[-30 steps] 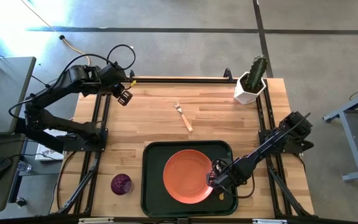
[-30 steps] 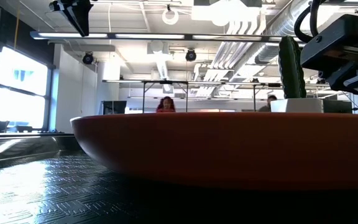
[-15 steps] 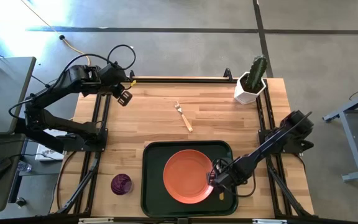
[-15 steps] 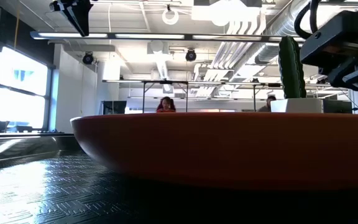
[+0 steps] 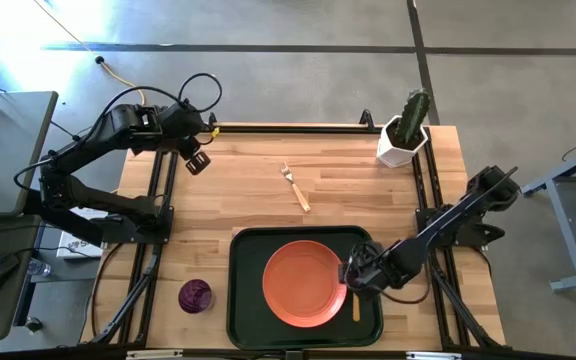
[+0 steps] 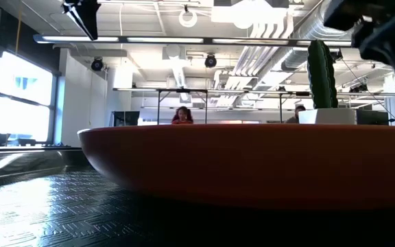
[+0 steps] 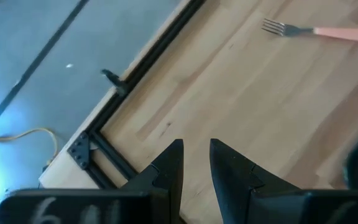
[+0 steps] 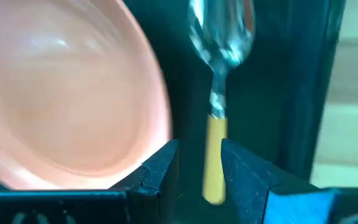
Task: Pick and place plate/cup/fork/spoon on tray
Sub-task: Put the violet cup on the black tray to the top left of the orange plate
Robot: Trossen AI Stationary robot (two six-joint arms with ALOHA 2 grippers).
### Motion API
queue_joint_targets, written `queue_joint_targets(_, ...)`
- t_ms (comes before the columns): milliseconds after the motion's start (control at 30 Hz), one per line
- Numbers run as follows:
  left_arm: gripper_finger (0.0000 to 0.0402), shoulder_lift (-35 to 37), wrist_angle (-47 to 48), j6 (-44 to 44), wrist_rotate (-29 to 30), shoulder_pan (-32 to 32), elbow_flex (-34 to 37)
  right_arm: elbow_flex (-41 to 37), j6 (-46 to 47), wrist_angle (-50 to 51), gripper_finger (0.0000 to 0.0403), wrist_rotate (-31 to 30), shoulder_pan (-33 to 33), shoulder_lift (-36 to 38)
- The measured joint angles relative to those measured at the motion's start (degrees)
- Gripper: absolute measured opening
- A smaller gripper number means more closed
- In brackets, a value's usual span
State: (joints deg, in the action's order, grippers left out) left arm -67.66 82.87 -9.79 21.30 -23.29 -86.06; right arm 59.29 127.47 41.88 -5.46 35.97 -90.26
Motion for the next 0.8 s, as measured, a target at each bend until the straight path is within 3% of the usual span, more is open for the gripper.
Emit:
queue_joint_targets(133, 0.007, 0.0, 0.0, 3.5, -4.5, 0.0, 0.0, 0.0, 0.0, 3.6, 0.0113, -7.5, -0.6, 2.9)
queue_joint_targets(400, 0.007, 0.0, 1.8, 6.4, -14.2, 0.0, 0.0, 0.0, -3.8, 11.7, 0.0113, -13.4, -4.2, 8.2)
queue_joint_targets(800, 0.007, 0.2, 7.0, -6.0, -22.9, 1.5, 0.0, 0.0, -26.4, 19.8, 0.0113, -18.3, -14.0, 21.3)
